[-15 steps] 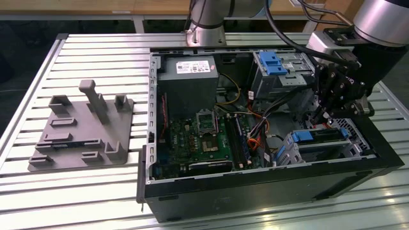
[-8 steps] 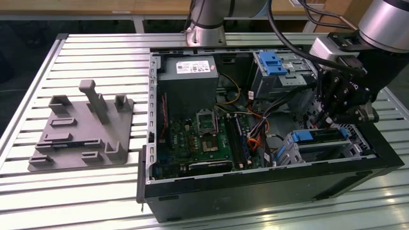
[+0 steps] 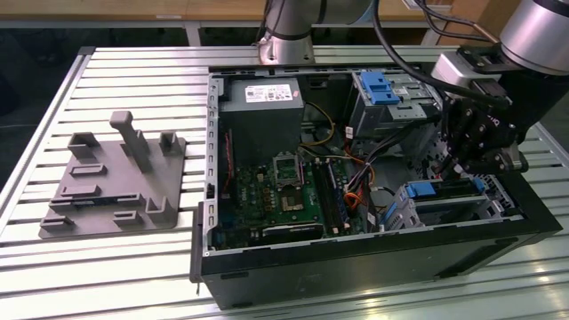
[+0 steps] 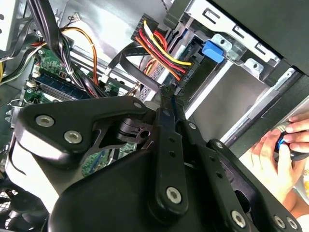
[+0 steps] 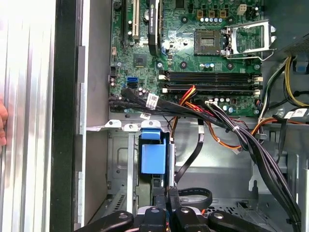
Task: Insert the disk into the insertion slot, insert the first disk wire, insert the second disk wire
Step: 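Insert the second disk wire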
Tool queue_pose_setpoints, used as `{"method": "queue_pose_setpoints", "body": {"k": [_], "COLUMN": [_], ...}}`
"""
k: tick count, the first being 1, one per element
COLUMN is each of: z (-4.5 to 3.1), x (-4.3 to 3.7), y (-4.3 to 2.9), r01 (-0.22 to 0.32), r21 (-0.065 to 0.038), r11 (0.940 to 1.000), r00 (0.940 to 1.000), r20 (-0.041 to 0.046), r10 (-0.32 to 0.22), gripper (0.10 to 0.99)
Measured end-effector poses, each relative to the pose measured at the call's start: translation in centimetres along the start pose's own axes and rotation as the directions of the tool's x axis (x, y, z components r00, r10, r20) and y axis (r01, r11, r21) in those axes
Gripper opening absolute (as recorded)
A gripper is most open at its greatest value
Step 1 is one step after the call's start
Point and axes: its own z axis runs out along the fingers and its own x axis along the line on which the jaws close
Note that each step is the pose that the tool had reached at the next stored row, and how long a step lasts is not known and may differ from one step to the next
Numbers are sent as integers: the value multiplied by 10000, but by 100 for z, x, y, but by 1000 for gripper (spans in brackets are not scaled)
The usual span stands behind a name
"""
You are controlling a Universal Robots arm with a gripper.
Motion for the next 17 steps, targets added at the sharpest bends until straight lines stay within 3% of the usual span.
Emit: {"method": "queue_pose_setpoints", "body": {"k": [17], "z": [31], "x": [43], "y": [-9], "r01": [-1], "r21": [-1], "r11": [10000], "r00": [10000], "r20": [-1], "r10": [1], "gripper": [145]}}
